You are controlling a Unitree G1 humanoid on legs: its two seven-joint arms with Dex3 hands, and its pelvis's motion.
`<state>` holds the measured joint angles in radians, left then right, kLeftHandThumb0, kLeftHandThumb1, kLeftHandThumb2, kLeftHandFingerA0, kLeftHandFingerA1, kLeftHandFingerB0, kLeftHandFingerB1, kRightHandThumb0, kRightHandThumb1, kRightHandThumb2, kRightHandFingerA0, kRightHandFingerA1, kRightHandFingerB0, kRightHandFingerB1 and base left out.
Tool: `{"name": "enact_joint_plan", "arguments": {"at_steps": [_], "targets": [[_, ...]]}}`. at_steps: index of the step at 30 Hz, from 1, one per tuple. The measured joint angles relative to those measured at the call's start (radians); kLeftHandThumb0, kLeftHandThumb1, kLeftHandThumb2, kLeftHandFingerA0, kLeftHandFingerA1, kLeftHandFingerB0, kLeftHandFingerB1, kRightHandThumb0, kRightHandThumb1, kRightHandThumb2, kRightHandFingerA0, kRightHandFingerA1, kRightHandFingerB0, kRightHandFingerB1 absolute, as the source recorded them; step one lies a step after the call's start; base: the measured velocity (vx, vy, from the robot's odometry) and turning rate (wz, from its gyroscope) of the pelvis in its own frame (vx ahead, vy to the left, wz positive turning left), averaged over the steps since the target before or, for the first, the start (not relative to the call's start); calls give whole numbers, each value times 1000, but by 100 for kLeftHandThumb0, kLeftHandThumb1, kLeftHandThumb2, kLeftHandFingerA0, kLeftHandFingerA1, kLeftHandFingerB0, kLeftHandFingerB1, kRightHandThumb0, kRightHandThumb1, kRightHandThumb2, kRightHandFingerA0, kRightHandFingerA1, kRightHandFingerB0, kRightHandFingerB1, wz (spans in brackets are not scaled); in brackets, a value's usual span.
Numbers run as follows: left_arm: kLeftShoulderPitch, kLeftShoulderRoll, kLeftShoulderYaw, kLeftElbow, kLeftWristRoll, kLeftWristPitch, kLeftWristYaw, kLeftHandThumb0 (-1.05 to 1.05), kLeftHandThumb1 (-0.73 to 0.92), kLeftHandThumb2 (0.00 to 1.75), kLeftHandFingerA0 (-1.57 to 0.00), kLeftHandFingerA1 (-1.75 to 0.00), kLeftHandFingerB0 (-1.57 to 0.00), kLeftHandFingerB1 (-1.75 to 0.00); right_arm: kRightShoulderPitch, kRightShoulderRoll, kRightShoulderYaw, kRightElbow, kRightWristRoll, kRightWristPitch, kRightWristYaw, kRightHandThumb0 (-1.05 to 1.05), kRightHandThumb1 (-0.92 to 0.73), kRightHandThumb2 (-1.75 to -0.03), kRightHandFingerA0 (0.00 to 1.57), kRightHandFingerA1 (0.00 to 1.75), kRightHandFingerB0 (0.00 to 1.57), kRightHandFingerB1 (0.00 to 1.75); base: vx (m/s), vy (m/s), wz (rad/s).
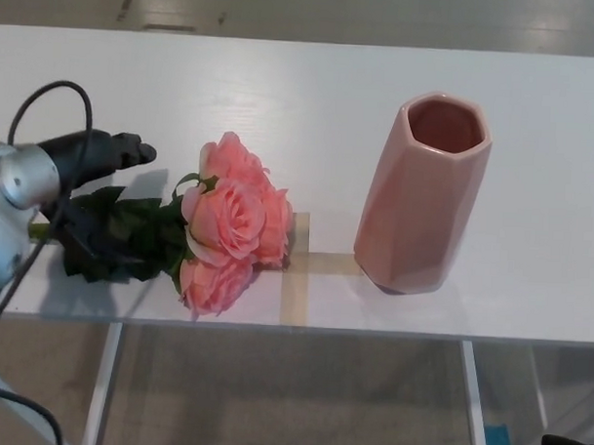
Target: Use the left hand to pick up the rose and then lift and insert it into the pink vase.
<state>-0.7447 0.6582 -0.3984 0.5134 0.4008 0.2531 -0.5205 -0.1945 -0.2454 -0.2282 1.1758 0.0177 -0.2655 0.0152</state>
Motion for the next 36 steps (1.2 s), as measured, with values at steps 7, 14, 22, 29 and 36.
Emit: {"name": "enact_joint_plan", "arguments": {"at_steps": [7, 14, 22, 29, 36], "targets": [[29, -40, 19, 7, 23, -9, 57, -46, 33, 70, -4, -22, -4, -21, -3, 3, 0, -6, 0, 1, -1, -20, -64, -58, 60, 50, 54, 46, 0, 0, 0], [36, -51, 13, 32, 43, -30, 70, -49, 35, 69, -7, -22, -6, -22, -4, 6, 0, -10, 0, 2, -1, -20, -63, -58, 59, 50, 54, 46, 0, 0, 0], [34, -52, -21, 56, 77, -71, 71, -24, 39, 89, 0, -47, 0, -48, -4, 6, -4, -10, 1, 2, 0, -21, -63, -58, 59, 50, 54, 47, 0, 0, 0], [10, -38, -75, 91, 120, -120, 71, -17, 71, 62, -101, -52, -72, -46, -4, 6, -9, -11, 2, 2, 1, -21, -63, -58, 60, 50, 55, 47, 0, 0, 0], [-8, -37, -136, 110, 186, -162, 111, -27, 78, 63, -82, -52, -54, -40, -5, 6, -9, -12, 2, 2, 1, -21, -63, -58, 59, 50, 55, 47, 0, 0, 0]]}}
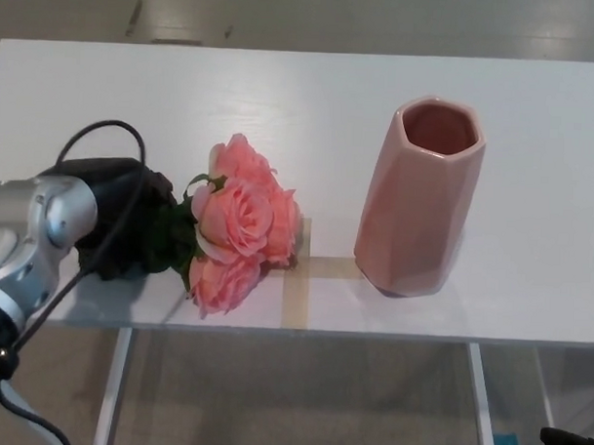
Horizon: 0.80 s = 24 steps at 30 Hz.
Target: Use the left hand to pick up the rose and then lift and insert it into the pink vase.
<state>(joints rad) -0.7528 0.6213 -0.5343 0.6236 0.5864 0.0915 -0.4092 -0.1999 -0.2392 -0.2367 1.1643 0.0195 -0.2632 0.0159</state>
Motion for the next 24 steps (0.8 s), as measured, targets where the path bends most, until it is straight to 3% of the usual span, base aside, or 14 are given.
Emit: {"name": "enact_joint_plan", "arguments": {"at_steps": [5, 7, 12, 13, 15, 16, 17, 18, 21, 22, 23, 24], "targets": [[27, -5, 34, -15, 8, -27, 49, -27, 78, 63, -84, -55, -57, -41, 0, 0, -3, -1, 1, 0, 0, -21, -63, -58, 59, 50, 55, 47, 0, 0, 0], [35, -5, 47, -22, 8, -35, 56, -23, 79, 64, -87, -55, -69, -46, -2, 0, -3, 0, 0, 0, 0, -20, -63, -58, 60, 50, 55, 47, 0, 0, 0], [56, -9, 93, -55, -1, -48, 59, -20, 80, 64, -87, -56, -69, -46, -8, 0, -1, 0, 0, 0, 0, -20, -63, -58, 60, 50, 55, 47, 0, 0, 0], [60, -15, 114, -63, -7, -48, 58, -19, 81, 64, -88, -66, -78, -50, -9, 0, -1, 0, 0, 0, 0, -20, -63, -58, 60, 50, 55, 47, 0, 0, 0], [60, -30, 146, -65, -20, -46, 58, -18, 81, 64, -88, -71, -80, -52, -9, 0, -1, 0, 0, 0, 1, -20, -63, -58, 60, 50, 55, 47, 0, 0, 0], [60, -36, 158, -65, -26, -46, 58, -17, 81, 64, -83, -93, -84, -69, -9, 0, -1, 0, 0, 0, 1, -20, -63, -58, 60, 50, 55, 47, 0, 0, 0], [60, -51, 187, -61, -40, -46, 58, -14, 82, 65, -71, -130, -68, -112, -9, 0, -2, 0, 0, 0, 2, -20, -63, -58, 60, 50, 55, 47, 0, 0, 0], [60, -57, 199, -57, -47, -46, 58, -14, 82, 65, -71, -130, -68, -112, -9, 0, -2, 0, 0, 0, 2, -20, -63, -58, 60, 50, 55, 47, 0, 0, 0], [60, -104, 297, -19, -101, -52, 70, -13, 83, 62, -58, -156, -57, -134, -11, 0, -5, 0, 0, 0, 2, -20, -63, -58, 60, 50, 55, 47, 0, 0, 0], [60, -121, 337, -11, -122, -54, 78, -13, 83, 62, -58, -156, -57, -134, -11, 0, -6, 0, 0, 0, 2, -20, -63, -58, 60, 50, 55, 47, 0, 0, 0], [60, -128, 350, -9, -129, -55, 81, -14, 85, 60, -51, -161, -65, -117, -11, 0, -6, 0, 1, 0, 2, -20, -63, -58, 60, 50, 55, 47, 0, 0, 0], [58, -146, 390, -5, -150, -58, 92, -14, 84, 60, -50, -162, -62, -121, -11, 0, -6, 0, 1, 0, 2, -20, -63, -58, 60, 50, 55, 47, 0, 0, 0]]}}
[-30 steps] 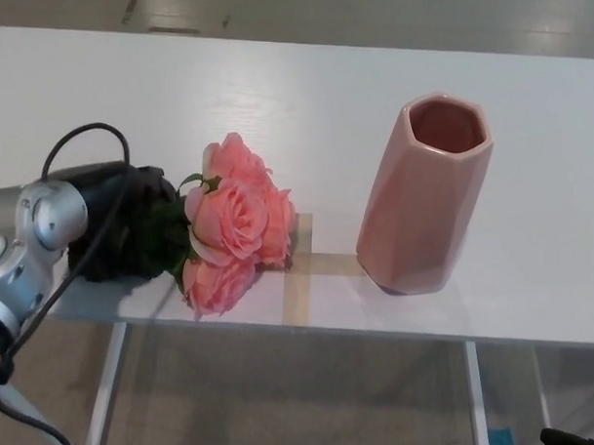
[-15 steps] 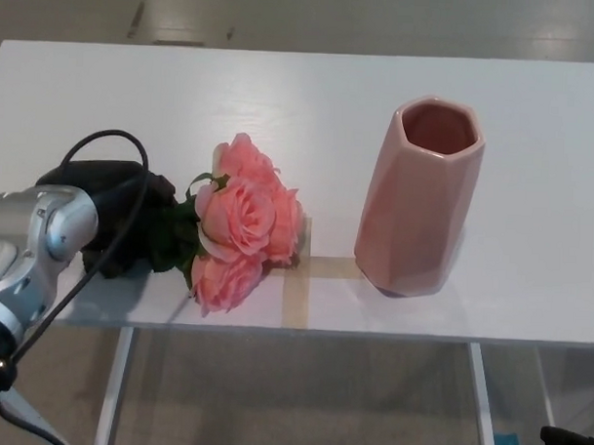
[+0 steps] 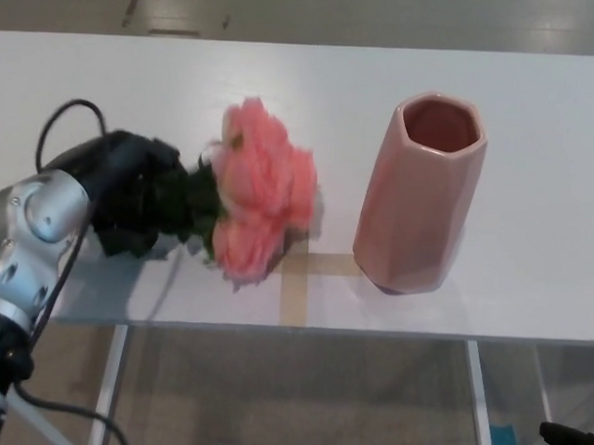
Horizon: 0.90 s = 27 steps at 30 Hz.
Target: Use the left hand to pick up the rose and then lift and insert it into the pink vase.
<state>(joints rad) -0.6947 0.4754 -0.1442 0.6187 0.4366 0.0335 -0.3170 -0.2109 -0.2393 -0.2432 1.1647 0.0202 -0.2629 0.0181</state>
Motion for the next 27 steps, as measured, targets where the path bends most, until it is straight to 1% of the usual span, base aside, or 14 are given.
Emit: {"name": "enact_joint_plan", "arguments": {"at_steps": [1, 3, 4, 5, 8, 9, 13, 14, 19, 20, 24, 25, 27], "targets": [[-5, -10, 22, 1, -11, 0, 7, -14, 84, 60, -50, -162, -62, -121, 0, 0, 0, 0, 0, 0, 0, -20, -63, -58, 60, 50, 55, 47, 0, 0, 0], [-26, -26, 64, 8, -32, 0, 24, -16, 86, 59, -52, -160, -77, -94, -1, 0, 0, 0, 0, 0, 1, -20, -63, -58, 60, 50, 55, 47, 0, 0, 0], [-36, -28, 73, 11, -36, 1, 29, -16, 86, 59, -52, -160, -77, -94, -1, 0, 0, 0, 0, 0, 1, -20, -63, -58, 60, 50, 55, 47, 0, 0, 0], [-49, -28, 80, 15, -39, 1, 34, -18, 83, 62, -56, -155, -84, -73, -2, 0, 0, 0, 0, 0, 1, -20, -63, -58, 60, 50, 55, 47, 0, 0, 0], [-87, -25, 86, 21, -46, 1, 45, -18, 83, 62, -56, -155, -84, -73, -4, 0, 1, 0, 0, 0, 2, -20, -63, -58, 60, 50, 55, 47, 0, 0, 0], [-96, -24, 87, 22, -47, 1, 48, -17, 81, 65, -68, -132, -87, -62, -4, 0, 1, 0, 0, 0, 2, -20, -63, -58, 60, 50, 55, 47, 0, 0, 0], [-130, -20, 98, 22, -60, 1, 50, -17, 82, 65, -69, -130, -87, -62, -6, 0, 1, 1, 0, 0, 4, -20, -63, -58, 60, 50, 55, 47, 0, 0, 0], [-136, -18, 100, 22, -63, 1, 50, -17, 83, 64, -71, -138, -78, -88, -6, 0, 1, 1, 0, 0, 4, -20, -63, -58, 60, 50, 55, 47, 0, 0, 0], [-160, -31, 156, -7, -108, 25, 45, -17, 83, 64, -71, -138, -78, -88, -8, -1, 1, 1, 0, 1, 5, -20, -63, -58, 60, 50, 55, 47, 0, 0, 0], [-163, -31, 161, -13, -115, 30, 44, -16, 83, 66, -69, -148, -70, -108, -8, -1, 1, 1, 0, 1, 5, -20, -63, -58, 59, 50, 55, 47, 0, 0, 0], [-199, -67, 223, -37, -175, 65, 28, -16, 83, 66, -70, -149, -70, -109, -11, -1, -1, 1, 0, 1, 8, -20, -63, -58, 59, 50, 55, 47, 0, 0, 0], [-208, -72, 235, -43, -188, 73, 23, -16, 84, 66, -78, -152, -72, -115, -11, -1, -1, 1, 0, 1, 9, -20, -63, -58, 59, 50, 56, 47, 0, 0, 0], [-238, -91, 252, -74, -215, 105, 14, -16, 84, 66, -78, -152, -72, -115, -12, -3, -1, 1, 0, 1, 9, -20, -63, -58, 59, 50, 56, 47, 0, 0, 0]]}}
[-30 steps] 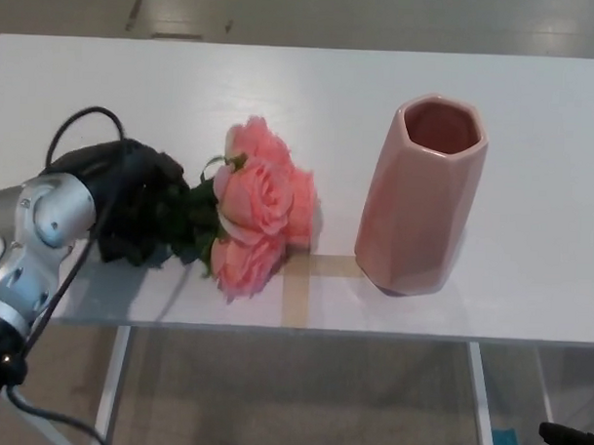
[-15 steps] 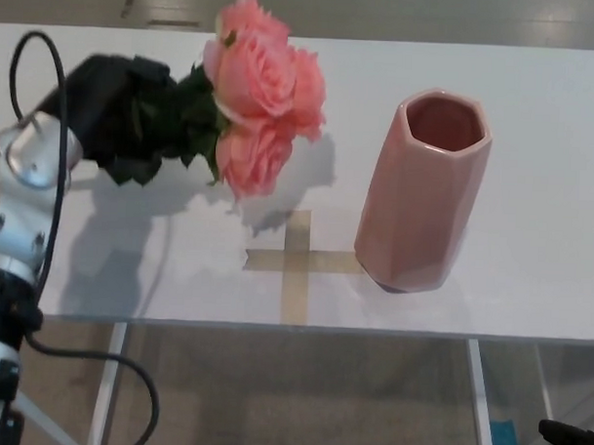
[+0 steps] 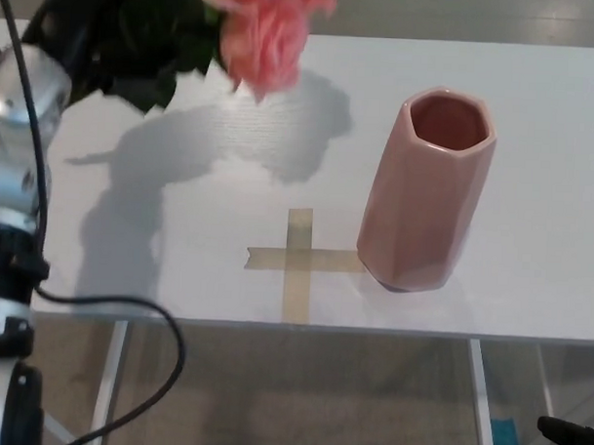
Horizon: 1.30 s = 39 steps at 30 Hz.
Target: Use the left hand to pick up the rose and then lift and insert it into the pink vase.
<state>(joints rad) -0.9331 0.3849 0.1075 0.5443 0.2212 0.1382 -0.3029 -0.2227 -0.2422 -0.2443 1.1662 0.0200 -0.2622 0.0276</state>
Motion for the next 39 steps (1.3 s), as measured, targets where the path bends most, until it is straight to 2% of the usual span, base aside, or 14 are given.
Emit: {"name": "enact_joint_plan", "arguments": {"at_steps": [1, 10, 11, 21, 23, 29, 33, 39], "targets": [[-16, -8, 5, -19, -12, 16, -4, -17, 80, 70, -84, -147, -75, -112, -1, 0, 0, 0, 0, 0, 0, -20, -63, -58, 59, 50, 56, 47, 0, 0, 0], [-66, -105, 54, -147, -110, 158, -27, -16, 76, 75, -88, -148, -79, -111, -6, -1, 3, 0, -3, 0, 0, -20, -63, -58, 59, 50, 56, 47, 0, 0, 0], [-67, -112, 60, -154, -117, 170, -27, -18, 72, 79, -94, -147, -82, -108, -6, -1, 3, 0, -4, 0, 0, -20, -63, -58, 59, 50, 56, 47, 0, 0, 0], [-114, -253, 109, -311, -233, 343, -24, -15, 75, 80, -98, -151, -81, -108, -8, -1, 3, 0, -4, 1, -1, -20, -63, -58, 59, 50, 55, 47, 0, 0, 0], [-129, -284, 119, -343, -255, 381, -17, -16, 78, 75, -100, -151, -85, -102, -8, -1, 3, 1, -4, 1, -1, -20, -63, -58, 59, 50, 55, 47, 0, 0, 0], [-173, -379, 166, -403, -337, 481, 19, -16, 78, 73, -100, -151, -87, -98, -7, 0, 2, 1, -3, 1, 1, -20, -63, -58, 59, 50, 55, 47, 0, 0, 0], [-204, -399, 165, -408, -370, 523, 43, -16, 79, 73, -99, -152, -87, -97, -7, 0, 3, -2, -3, 1, 3, -20, -63, -58, 59, 50, 55, 47, 0, 0, 0], [-241, -380, 139, -396, -386, 542, 56, -16, 79, 73, -100, -151, -87, -97, -7, 0, 2, -2, -2, 1, 5, -19, -63, -58, 59, 50, 55, 47, 0, 0, 0]]}}
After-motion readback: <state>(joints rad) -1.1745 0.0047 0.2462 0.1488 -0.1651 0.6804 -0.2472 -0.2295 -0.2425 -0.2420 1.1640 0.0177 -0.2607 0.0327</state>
